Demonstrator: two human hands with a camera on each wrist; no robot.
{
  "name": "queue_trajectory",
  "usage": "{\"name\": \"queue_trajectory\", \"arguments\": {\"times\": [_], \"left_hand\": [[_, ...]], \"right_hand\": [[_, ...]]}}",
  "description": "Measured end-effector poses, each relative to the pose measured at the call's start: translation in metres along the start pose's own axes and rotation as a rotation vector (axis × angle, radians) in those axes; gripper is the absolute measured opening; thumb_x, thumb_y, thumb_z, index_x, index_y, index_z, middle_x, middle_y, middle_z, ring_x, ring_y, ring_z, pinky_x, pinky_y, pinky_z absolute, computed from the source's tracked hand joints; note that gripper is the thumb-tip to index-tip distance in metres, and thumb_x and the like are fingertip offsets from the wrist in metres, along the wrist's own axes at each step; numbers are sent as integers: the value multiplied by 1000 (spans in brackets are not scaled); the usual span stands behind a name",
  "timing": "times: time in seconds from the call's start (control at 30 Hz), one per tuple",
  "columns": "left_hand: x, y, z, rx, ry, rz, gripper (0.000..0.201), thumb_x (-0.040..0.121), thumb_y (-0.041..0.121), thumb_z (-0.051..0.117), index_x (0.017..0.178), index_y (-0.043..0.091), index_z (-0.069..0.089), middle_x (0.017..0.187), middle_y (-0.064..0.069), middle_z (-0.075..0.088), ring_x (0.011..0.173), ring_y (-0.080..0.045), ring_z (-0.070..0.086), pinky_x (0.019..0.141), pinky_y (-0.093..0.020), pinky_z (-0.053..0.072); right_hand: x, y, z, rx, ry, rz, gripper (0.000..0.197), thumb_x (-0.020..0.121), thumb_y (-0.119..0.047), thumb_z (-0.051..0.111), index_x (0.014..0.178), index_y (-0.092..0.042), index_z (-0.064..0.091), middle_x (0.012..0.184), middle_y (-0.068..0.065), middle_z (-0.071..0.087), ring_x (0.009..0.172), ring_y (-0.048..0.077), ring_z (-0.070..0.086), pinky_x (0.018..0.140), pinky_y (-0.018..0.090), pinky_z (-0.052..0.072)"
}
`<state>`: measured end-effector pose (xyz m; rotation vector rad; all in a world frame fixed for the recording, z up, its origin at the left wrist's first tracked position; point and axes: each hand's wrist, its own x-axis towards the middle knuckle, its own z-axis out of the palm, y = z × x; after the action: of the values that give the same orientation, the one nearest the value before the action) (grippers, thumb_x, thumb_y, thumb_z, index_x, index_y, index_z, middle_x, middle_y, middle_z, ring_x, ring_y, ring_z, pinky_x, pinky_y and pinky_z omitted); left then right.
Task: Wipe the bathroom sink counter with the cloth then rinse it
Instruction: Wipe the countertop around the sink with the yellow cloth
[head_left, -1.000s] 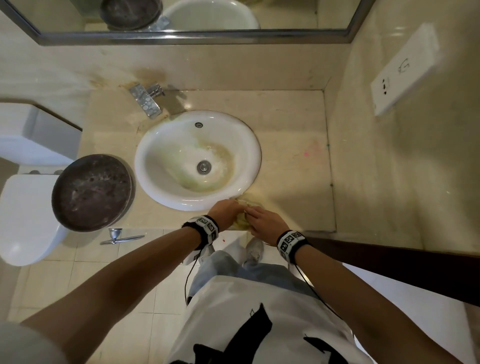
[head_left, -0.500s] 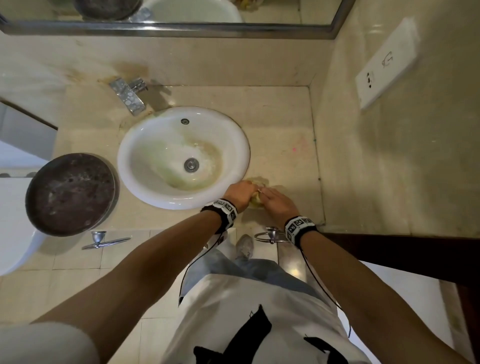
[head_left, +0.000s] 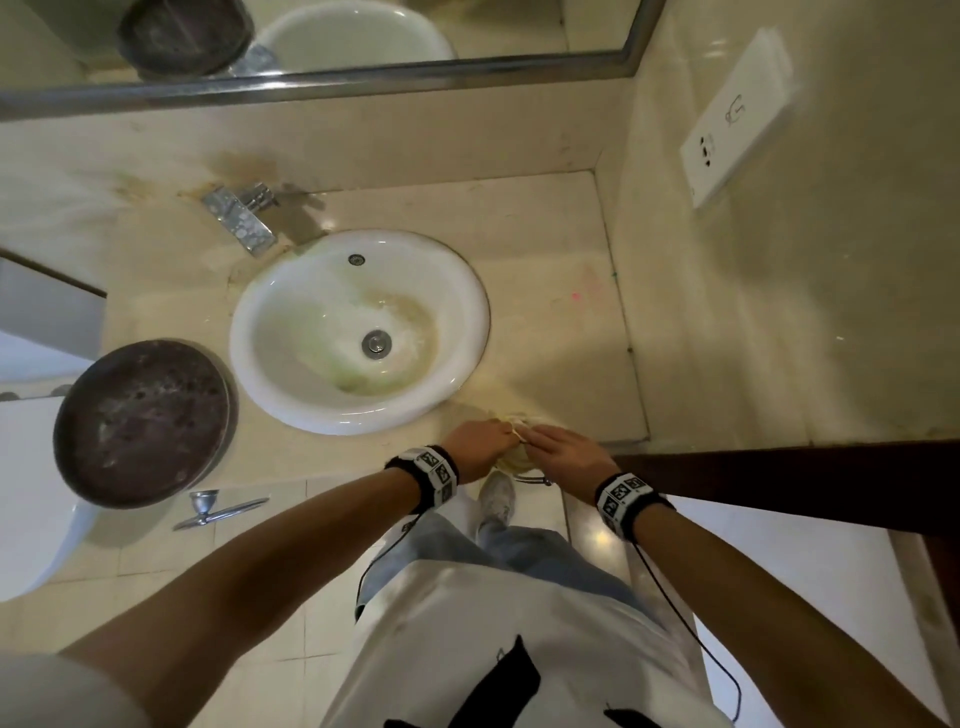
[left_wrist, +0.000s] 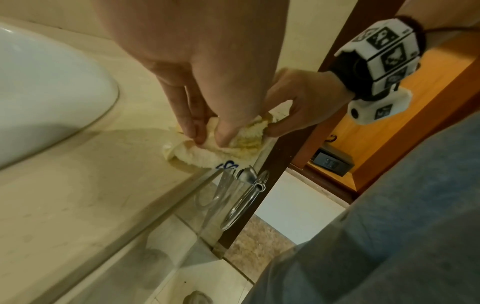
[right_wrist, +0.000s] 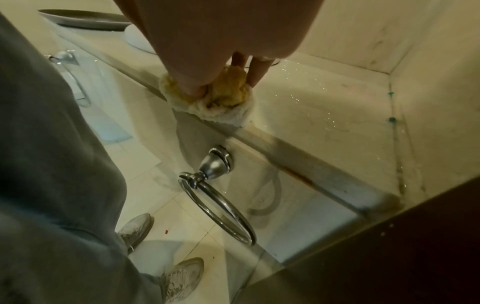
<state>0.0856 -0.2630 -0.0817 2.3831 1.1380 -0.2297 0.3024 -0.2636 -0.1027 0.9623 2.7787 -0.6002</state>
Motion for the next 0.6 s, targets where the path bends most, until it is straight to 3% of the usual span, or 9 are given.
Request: {"name": "queue_trajectory", "arguments": {"times": [0.07,0.13,0.27,0.4,0.47,0.53,0.6], "left_hand": [[4,0,-1,25,-5,-7,36,93,12,57,129,12,58,122,-7,63,104,-27,63,78,-36,55],[7,2,-4,15,-8,0,37,93,12,58,129,8,58,121,-10,63,103,-30,63,77,-38,54],[14,7,-10,6,-22,-12,37,95,17,57,129,2,54,122,-16,61,104,-35,60,76,-41,49],[24,6,-6,6,-28,-51,40,94,16,60,131,2,51,123,-15,59,105,-33,59,77,-40,48],[28,6,-10,-19,-24,-80,46,92,14,64,134,3,49,124,-14,59,105,-32,59,77,-39,48],[36,2,-15,-12,-9,-92,47,91,10,64,135,3,48,125,-14,58,107,-32,58,76,-39,48],[46,-5,-20,-9,5,-107,47,90,6,63,134,4,49,127,-13,57,111,-31,56,79,-40,49]], "right_hand": [[1,1,4,12,-7,34,71,76,-8,77,142,-12,52,151,8,50,129,31,56,104,44,51],[2,4,6,26,-12,55,72,77,-9,76,144,-12,49,151,8,50,129,32,56,103,45,51],[2,10,4,84,-66,58,71,63,-9,88,130,-10,63,140,10,61,118,33,65,88,47,59],[4,22,7,98,-69,45,75,63,-15,91,132,-9,62,139,10,61,119,31,64,88,46,59],[8,28,4,136,-45,77,77,70,-15,88,139,-11,55,144,9,56,125,30,60,96,46,56],[13,35,-1,164,43,138,67,84,-9,76,146,-14,50,152,6,49,136,28,51,111,41,43],[18,40,-9,151,79,163,65,89,-11,70,149,-16,46,156,3,43,140,27,46,113,36,36]]}}
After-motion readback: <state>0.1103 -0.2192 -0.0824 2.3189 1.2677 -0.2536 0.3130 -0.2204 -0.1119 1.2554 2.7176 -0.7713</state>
